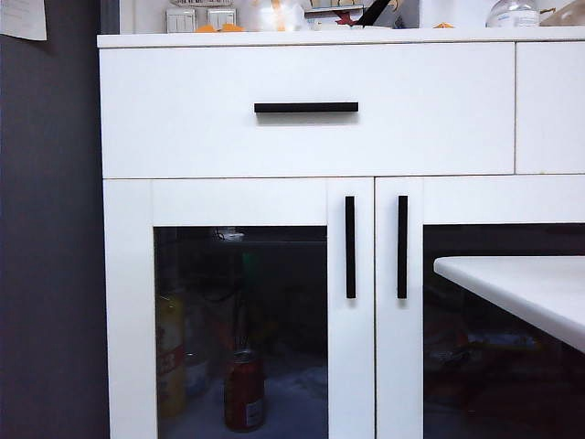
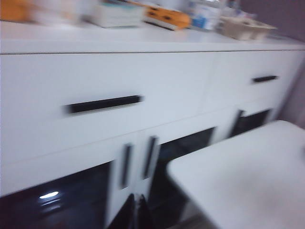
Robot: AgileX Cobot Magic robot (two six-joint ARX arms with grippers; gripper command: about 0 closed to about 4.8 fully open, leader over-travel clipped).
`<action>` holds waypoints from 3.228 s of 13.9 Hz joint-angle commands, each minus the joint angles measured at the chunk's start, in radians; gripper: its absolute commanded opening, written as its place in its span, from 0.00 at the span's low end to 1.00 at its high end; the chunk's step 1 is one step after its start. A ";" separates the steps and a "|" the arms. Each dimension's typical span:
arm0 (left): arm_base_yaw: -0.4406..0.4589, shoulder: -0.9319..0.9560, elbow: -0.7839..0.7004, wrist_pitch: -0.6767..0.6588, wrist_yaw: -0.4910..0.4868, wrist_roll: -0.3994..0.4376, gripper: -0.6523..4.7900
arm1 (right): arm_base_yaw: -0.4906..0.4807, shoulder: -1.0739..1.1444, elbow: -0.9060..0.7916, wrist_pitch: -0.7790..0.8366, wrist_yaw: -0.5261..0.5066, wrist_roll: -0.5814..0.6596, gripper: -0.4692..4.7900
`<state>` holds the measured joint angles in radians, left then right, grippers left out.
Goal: Open the left door of the white cabinet, pick up a can of beverage from the table on the right, place it inside the cabinet, and finally close the cabinet door.
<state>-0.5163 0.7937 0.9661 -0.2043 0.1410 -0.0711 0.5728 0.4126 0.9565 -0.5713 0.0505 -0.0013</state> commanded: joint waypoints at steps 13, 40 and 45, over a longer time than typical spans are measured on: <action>0.000 -0.658 -0.789 -0.047 -0.017 -0.191 0.11 | 0.001 -0.402 -0.771 0.382 -0.096 0.171 0.08; 0.512 -0.790 -0.956 0.127 0.082 -0.014 0.11 | -0.426 -0.410 -0.950 0.406 -0.001 0.177 0.08; 0.576 -0.790 -0.956 0.124 0.082 -0.014 0.11 | -0.519 -0.410 -0.951 0.403 0.000 0.177 0.08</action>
<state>0.0586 0.0036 0.0082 -0.0895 0.2199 -0.0860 0.0502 0.0032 0.0097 -0.1753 0.0521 0.1719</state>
